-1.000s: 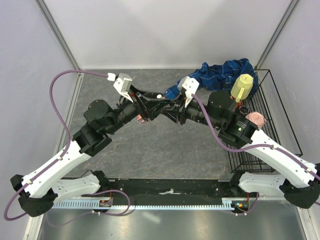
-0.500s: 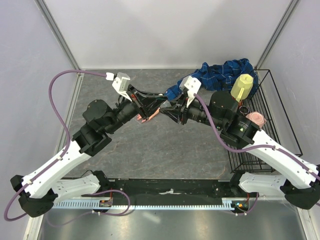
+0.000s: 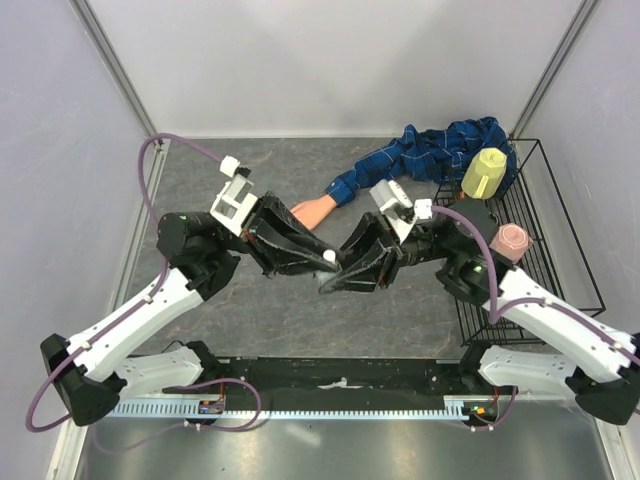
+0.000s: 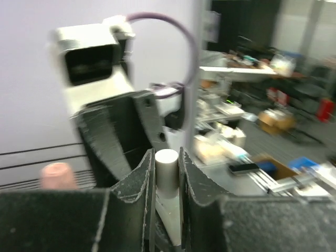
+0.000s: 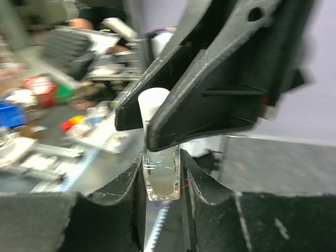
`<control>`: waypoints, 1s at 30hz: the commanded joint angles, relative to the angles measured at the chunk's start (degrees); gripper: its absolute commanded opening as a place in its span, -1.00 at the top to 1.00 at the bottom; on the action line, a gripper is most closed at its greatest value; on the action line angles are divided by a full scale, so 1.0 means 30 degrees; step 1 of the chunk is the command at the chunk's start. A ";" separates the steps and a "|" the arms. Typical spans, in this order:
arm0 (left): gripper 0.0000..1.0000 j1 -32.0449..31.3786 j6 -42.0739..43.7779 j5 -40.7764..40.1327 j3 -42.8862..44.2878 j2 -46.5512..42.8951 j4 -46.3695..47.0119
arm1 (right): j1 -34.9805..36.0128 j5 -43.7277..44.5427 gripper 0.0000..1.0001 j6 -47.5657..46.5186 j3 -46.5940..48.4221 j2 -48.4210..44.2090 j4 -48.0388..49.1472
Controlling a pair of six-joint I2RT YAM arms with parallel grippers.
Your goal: Paint the nails
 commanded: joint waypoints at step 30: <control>-0.01 -0.0224 0.5619 -1.8133 0.1780 -0.2901 -1.5040 | -0.0220 1.2985 1.00 -0.7954 0.3278 0.3001 -0.6704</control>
